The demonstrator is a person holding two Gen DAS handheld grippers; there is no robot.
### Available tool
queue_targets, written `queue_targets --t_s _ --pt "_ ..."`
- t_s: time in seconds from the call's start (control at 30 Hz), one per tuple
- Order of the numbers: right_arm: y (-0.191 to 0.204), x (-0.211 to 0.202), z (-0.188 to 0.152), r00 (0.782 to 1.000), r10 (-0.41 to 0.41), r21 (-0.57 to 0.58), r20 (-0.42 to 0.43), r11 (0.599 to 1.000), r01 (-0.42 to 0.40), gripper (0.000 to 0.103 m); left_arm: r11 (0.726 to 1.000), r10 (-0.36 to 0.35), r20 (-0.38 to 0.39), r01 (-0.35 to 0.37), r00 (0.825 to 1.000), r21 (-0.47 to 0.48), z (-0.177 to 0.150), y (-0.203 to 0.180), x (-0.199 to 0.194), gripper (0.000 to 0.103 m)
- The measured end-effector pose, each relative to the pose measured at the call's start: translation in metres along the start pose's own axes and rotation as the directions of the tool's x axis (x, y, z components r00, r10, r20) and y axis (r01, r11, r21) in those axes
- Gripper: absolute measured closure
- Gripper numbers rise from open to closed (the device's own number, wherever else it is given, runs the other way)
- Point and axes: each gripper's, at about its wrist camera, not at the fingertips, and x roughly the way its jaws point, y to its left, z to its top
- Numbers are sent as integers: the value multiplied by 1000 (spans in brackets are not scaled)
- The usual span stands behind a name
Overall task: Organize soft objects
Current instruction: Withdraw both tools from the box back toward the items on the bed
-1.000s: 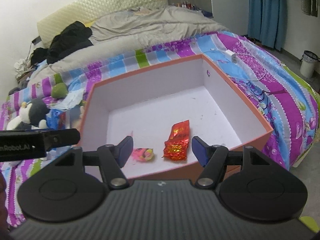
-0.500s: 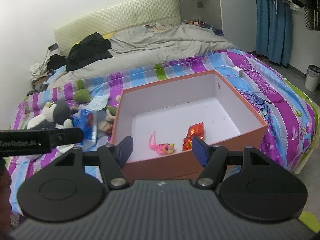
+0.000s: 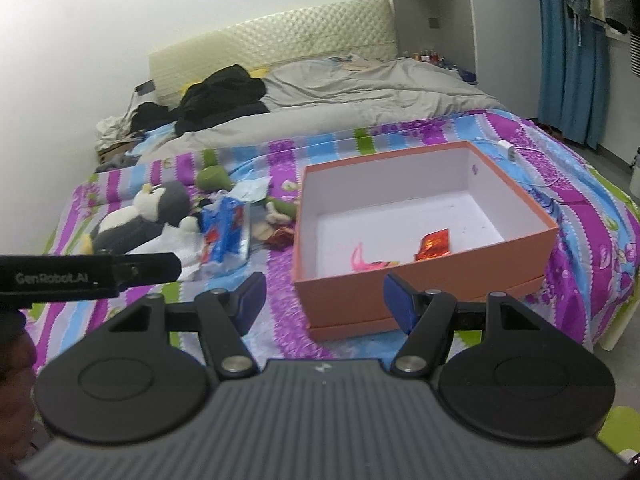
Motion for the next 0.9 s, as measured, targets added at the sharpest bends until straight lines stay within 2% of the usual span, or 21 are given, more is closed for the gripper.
queue_targets --t_s 0.27,0.9 --pt "26 -6 -18 998 56 -41 -12 998 -57 36 998 40 27 -39 999 -47 -24 21 -31 35" --pt "78 -9 -42 985 172 -132 -32 976 -175 36 980 153 75 -142 985 -139 -64 71 -75 32"
